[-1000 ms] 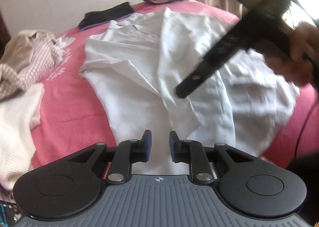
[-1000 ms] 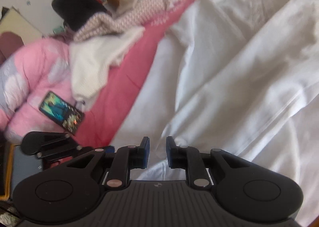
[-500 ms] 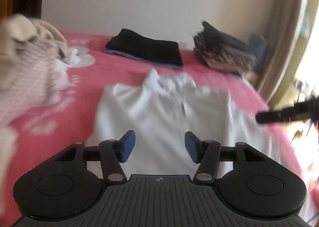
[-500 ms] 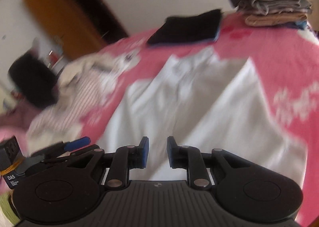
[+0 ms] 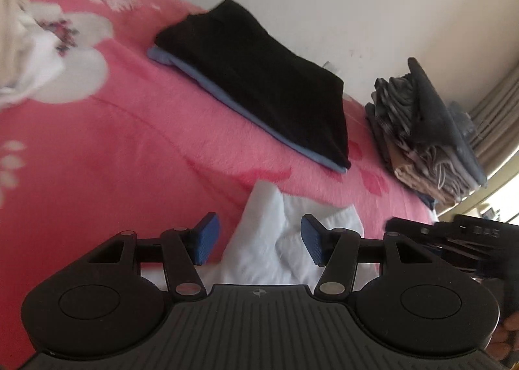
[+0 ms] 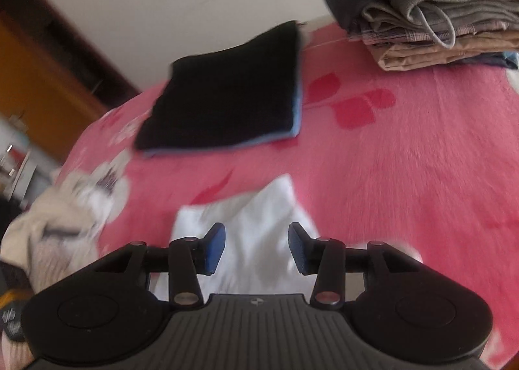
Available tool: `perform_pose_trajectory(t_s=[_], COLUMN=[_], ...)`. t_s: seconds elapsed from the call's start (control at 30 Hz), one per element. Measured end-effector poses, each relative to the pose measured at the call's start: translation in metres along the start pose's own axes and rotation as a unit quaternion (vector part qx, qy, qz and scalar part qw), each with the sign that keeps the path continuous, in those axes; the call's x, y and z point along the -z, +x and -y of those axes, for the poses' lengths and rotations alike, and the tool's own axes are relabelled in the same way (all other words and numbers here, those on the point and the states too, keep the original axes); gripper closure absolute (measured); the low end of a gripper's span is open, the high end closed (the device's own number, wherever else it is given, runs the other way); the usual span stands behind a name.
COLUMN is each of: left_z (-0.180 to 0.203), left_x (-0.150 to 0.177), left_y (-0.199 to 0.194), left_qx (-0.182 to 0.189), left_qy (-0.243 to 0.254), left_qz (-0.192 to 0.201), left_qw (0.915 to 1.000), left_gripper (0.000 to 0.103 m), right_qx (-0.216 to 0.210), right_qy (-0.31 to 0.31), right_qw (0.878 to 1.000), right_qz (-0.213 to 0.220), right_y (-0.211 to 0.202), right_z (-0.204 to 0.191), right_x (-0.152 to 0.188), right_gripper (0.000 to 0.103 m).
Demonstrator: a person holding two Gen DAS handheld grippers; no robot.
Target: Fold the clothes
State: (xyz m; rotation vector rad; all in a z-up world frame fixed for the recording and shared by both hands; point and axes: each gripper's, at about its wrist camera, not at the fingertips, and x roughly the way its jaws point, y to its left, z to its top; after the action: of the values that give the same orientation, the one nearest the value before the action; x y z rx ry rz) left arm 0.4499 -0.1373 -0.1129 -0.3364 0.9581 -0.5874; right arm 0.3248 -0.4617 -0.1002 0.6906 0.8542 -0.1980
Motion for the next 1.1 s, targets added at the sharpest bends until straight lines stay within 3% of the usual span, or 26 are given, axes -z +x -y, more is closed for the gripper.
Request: perform_pose_trajectory(t_s=[0.13,0.2,0.27,0.33,0.4,0.47,0.53,0.67,0.77,0.83,0.87,0.97,1.0,1.07,1.1], left_z=[-0.003,-0.001,0.004,0.008,0.011,0.016,0.021,0.034,0.047,0.055,0.058,0.066,0.067,0.061,0.057], left_x=[-0.005,-0.005,-0.002,0.000,0.003,0.004,0.007,0.013,0.029,0.043,0.052,0.088,0.099,0.124,0.133], left_y=[0.022,0.027,0.030,0.032,0.032,0.028,0.020,-0.008,-0.033,-0.051,-0.062,-0.084,-0.087,-0.092,-0.093], left_qx=[-0.006,0.000,-0.003,-0.005,-0.005,0.000,0.004,0.030,0.035,0.036,0.042,0.055,0.056,0.055,0.054], left_qy=[-0.011,0.002,0.034,0.058,0.075,0.096,0.120,0.186,0.276,0.338,0.372,0.481,0.510,0.555,0.569], left_qz=[-0.007,0.002,0.005,0.007,0.011,0.027,0.049,0.111,0.154,0.184,0.201,0.215,0.208,0.181,0.165], left_qw=[0.9999,1.0000,0.9994,0.9983,0.9971,0.9950,0.9916,0.9758,0.9480,0.9224,0.9054,0.8479,0.8327,0.8101,0.8035], left_gripper=[0.053,0.065,0.069,0.083,0.095,0.101,0.102,0.103,0.103,0.103,0.103,0.101,0.099,0.098,0.094], right_qx=[0.014,0.008,-0.002,0.007,0.014,0.018,0.020,-0.001,-0.005,-0.004,0.000,0.003,0.004,0.010,0.013], right_qy=[0.029,0.039,0.043,0.035,0.028,0.020,0.006,-0.032,-0.124,-0.202,-0.245,-0.374,-0.413,-0.481,-0.511], right_qw=[0.999,0.999,0.999,0.999,0.999,0.999,0.999,0.999,0.992,0.978,0.968,0.925,0.908,0.875,0.859], right_qz=[-0.004,-0.007,-0.014,-0.025,-0.035,-0.037,-0.033,-0.005,0.028,0.050,0.061,0.074,0.067,0.046,0.033], right_y=[0.029,0.038,0.046,0.052,0.056,0.058,0.057,0.040,0.014,-0.006,-0.017,-0.043,-0.048,-0.055,-0.057], right_z=[0.010,0.013,0.015,0.014,0.013,0.011,0.008,0.001,-0.013,-0.024,-0.030,-0.043,-0.046,-0.049,-0.048], right_x=[-0.017,-0.023,-0.025,-0.024,-0.022,-0.020,-0.018,-0.016,-0.007,0.005,0.013,0.043,0.055,0.081,0.094], right_gripper=[0.053,0.053,0.054,0.056,0.063,0.085,0.097,0.101,0.101,0.101,0.101,0.101,0.100,0.099,0.099])
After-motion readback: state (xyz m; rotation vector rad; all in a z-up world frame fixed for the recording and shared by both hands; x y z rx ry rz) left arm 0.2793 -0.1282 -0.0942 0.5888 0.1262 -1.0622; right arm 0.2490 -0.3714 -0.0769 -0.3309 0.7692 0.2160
